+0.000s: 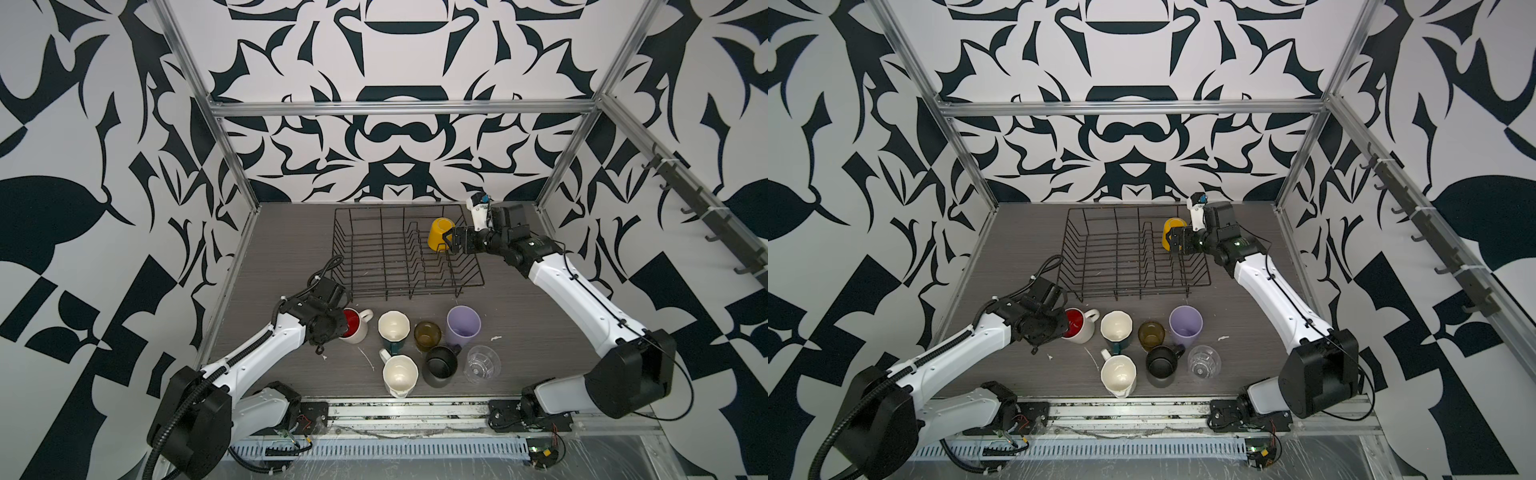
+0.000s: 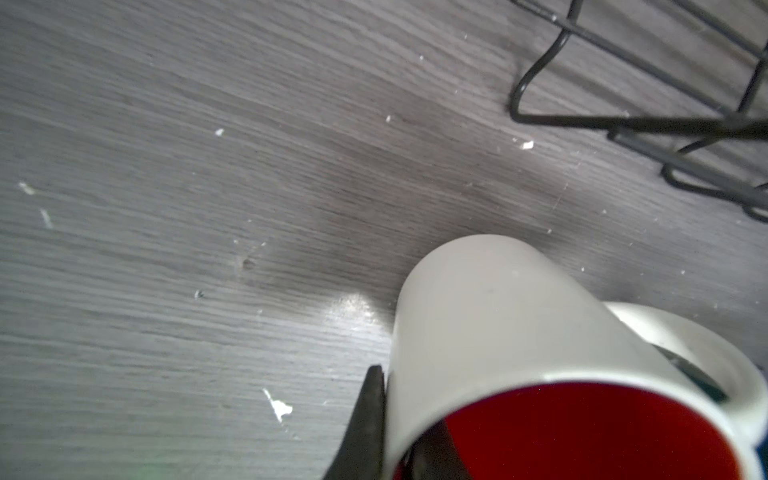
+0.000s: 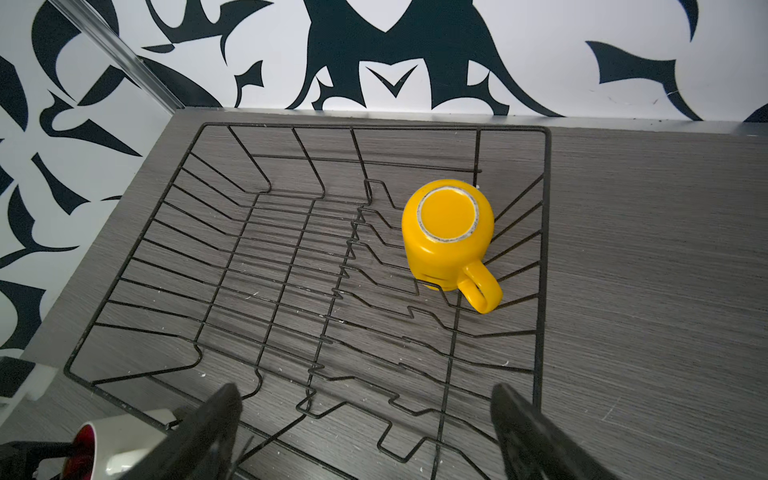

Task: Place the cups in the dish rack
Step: 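Lower the left gripper onto the red-lined white mug's rim and close it, then lift the red-lined white mug with the left gripper while the right approaches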

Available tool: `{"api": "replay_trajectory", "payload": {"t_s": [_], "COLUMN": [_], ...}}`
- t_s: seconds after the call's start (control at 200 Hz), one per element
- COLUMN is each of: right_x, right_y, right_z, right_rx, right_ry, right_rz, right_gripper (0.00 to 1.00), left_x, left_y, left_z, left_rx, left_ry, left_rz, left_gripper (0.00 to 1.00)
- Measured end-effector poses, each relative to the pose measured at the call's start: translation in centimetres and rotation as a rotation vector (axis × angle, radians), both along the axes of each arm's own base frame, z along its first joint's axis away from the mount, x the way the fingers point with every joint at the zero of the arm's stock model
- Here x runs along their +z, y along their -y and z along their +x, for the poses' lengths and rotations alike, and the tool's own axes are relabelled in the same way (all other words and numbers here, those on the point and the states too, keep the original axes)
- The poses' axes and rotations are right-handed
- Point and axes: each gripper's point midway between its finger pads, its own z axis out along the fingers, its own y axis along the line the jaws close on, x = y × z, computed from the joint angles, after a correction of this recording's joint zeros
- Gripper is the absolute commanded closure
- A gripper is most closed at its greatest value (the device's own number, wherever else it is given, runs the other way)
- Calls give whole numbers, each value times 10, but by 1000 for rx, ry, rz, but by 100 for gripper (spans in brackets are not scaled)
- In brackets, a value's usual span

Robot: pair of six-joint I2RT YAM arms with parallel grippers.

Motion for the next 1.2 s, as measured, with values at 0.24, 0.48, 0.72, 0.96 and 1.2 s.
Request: {"api": "replay_trajectory", "payload": {"t_s": [0.24, 0.48, 0.72, 0.96, 1.2], "right_x": [-1, 1, 4, 8, 17], "right_y": [-1, -4, -8, -15, -26], "right_z": [-1, -2, -2, -4, -6], "right_rx": [7, 16, 28, 54, 103], "right_ry": [-4, -6, -6, -4, 4], "right_rz": [6, 20, 50, 86, 144], "right_gripper": [4, 4, 4, 4, 4], "left_x": [1, 14, 60, 134, 153], "left_y": [-4, -15, -25, -28, -16], "left_z": [-8, -24, -31, -24, -14], "left_rx": [0, 5, 30, 13, -83], "left_ry": [-22, -30, 83, 295, 399], "left_rz": [10, 19, -17, -90, -123], "left_gripper": [100, 100, 100, 100, 100]}}
